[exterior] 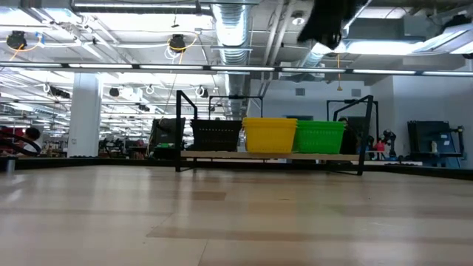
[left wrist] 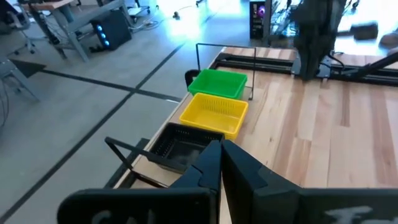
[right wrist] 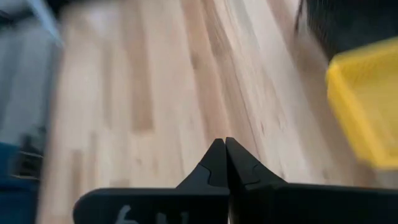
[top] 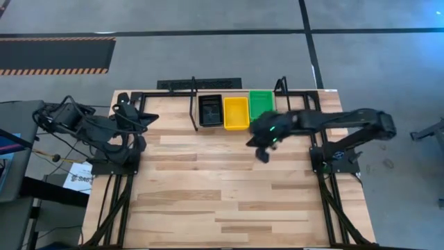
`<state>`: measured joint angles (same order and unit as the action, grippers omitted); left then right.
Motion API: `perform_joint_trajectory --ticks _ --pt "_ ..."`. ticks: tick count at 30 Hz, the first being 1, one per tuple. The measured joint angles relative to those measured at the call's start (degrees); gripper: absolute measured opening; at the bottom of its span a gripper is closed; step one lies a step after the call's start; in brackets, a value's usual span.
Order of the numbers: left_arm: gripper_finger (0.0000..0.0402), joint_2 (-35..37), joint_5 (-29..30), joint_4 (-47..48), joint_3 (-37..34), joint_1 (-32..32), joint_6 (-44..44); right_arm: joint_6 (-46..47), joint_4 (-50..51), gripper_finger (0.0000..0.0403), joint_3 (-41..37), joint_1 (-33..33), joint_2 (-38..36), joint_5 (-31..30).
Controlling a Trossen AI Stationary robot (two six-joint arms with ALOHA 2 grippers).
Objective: Stack baskets on shelf by color
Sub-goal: Adjust the stacked bins on the shelf
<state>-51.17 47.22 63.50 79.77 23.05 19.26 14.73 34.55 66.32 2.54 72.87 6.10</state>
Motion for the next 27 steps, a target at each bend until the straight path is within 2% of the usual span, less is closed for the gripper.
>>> perform_joint_trajectory --ticks 4,10,17,27 --pt "0.0000 -0.1 -0.4 0.4 0.0 0.0 -0.1 1.4 2.3 0.0000 0.0 -2.3 8.1 -5.7" --pt "0.0000 -0.1 -2.1 0.6 0.0 0.0 0.0 0.3 2.3 0.0000 0.0 -0.2 17.4 -9.2" --pt "0.0000 -0.2 -2.7 0.6 0.0 0.0 0.8 -4.8 0.3 0.0000 0.0 4.5 21.1 -11.6" --pt "0.0000 -0.2 -2.6 0.6 0.0 0.0 1.4 -9.6 -4.3 0.0000 0.0 9.7 21.1 -11.9"
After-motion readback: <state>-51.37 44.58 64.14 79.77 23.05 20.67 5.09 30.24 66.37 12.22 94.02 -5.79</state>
